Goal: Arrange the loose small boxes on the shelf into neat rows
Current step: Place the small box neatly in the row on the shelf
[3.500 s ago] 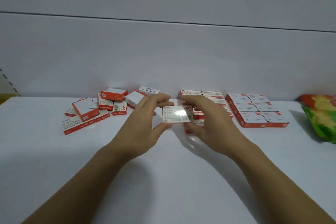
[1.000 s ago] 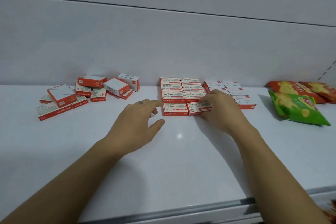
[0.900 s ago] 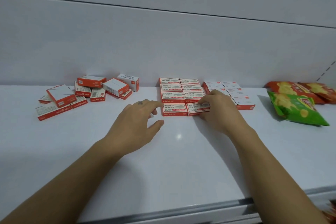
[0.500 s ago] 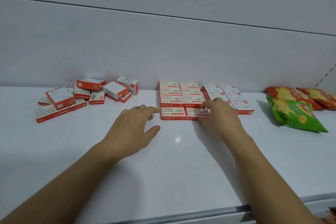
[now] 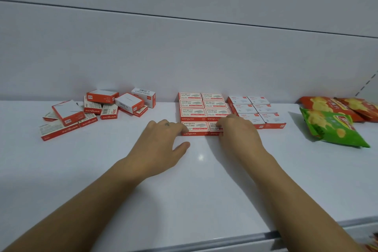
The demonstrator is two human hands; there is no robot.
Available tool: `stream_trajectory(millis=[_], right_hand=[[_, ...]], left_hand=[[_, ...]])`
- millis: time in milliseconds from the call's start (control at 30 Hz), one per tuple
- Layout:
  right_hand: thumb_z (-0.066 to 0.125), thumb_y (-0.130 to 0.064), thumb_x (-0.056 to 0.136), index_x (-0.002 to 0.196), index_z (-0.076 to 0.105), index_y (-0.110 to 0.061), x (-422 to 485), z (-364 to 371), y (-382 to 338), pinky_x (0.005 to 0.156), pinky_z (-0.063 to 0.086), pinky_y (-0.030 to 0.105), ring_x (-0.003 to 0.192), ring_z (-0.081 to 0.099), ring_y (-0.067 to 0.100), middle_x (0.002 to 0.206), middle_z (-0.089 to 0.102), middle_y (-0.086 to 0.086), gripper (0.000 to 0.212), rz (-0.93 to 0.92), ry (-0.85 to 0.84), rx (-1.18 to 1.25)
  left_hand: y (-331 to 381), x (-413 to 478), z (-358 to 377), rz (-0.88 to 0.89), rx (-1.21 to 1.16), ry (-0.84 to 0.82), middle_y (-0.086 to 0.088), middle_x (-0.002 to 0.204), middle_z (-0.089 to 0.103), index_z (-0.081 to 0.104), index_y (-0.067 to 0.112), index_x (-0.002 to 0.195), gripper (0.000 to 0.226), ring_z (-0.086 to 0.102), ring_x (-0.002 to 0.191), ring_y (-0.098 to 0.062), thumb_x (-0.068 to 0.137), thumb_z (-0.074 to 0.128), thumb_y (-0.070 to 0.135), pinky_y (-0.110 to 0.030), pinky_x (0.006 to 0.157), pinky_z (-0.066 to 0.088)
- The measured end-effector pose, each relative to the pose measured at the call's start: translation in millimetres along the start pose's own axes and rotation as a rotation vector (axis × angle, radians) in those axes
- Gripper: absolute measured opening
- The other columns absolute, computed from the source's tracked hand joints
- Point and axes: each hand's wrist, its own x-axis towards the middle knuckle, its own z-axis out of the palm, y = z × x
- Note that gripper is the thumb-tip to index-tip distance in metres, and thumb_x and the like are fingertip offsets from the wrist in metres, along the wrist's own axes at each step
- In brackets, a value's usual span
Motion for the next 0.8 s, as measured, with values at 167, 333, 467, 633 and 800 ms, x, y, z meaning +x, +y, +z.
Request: stream_trajectory(millis=[167, 333, 467, 633, 800], right_hand=[[0.046, -0.014, 0.090, 0.115, 0.061, -0.018, -1.6, -4.1, -2.6, 0.074, 0.042, 0.030, 0.099, 0.060, 0.027, 0.111, 0.062, 0.004, 0.029, -0.005, -0.004, -0.021], [0.054, -0.037, 0.088, 0.105, 0.065, -0.024, -4.4, -17.7, -6.7, 0.068, 0.038, 0.028, 0.092, 0.062, 0.023, 0.100, 0.067, -0.002, 0.024, 0.036, 0.012, -0.069], [0.056, -0.048, 0.086, 0.119, 0.058, -0.026, -4.0, -34.8, -19.3, 0.080, 0.039, 0.033, 0.107, 0.056, 0.022, 0.116, 0.061, -0.003, 0.039, -0.054, 0.044, -0.032], [0.060, -0.046, 0.083, 0.136, 0.045, -0.028, 1.2, -44.5, -52.5, 0.091, 0.039, 0.035, 0.120, 0.048, 0.022, 0.132, 0.051, -0.001, 0.058, -0.176, 0.002, 0.045], [0.059, -0.052, 0.084, 0.137, 0.043, -0.029, 11.3, -45.9, -98.3, 0.094, 0.041, 0.037, 0.120, 0.048, 0.023, 0.133, 0.050, 0.000, 0.060, -0.319, -0.002, 0.073]], left_hand=[[1.6, -1.1, -2.3, 0.027, 0.029, 0.007, 0.010, 0.131, 0.053, 0.046, 0.036, 0.132, 0.042, 0.044, 0.117, -0.012, 0.093, 0.045, 0.051, -0.029, 0.102, 0.032], [-5.5, -4.4, -12.4, 0.054, 0.082, 0.057, 0.011, 0.138, 0.049, 0.044, 0.035, 0.132, 0.043, 0.041, 0.125, -0.011, 0.092, 0.044, 0.052, -0.035, 0.108, 0.024], [-17.1, -9.7, -26.9, 0.024, 0.122, 0.179, 0.007, 0.133, 0.052, 0.047, 0.032, 0.130, 0.043, 0.040, 0.125, -0.015, 0.091, 0.048, 0.050, -0.036, 0.106, 0.024], [-37.7, -17.5, -43.7, -0.041, 0.205, 0.220, 0.008, 0.132, 0.054, 0.048, 0.032, 0.128, 0.045, 0.042, 0.122, -0.016, 0.088, 0.048, 0.054, -0.038, 0.103, 0.026], [-71.0, -43.5, -56.1, -0.175, 0.242, 0.243, 0.006, 0.131, 0.054, 0.050, 0.032, 0.127, 0.046, 0.043, 0.122, -0.018, 0.086, 0.050, 0.054, -0.040, 0.102, 0.031]])
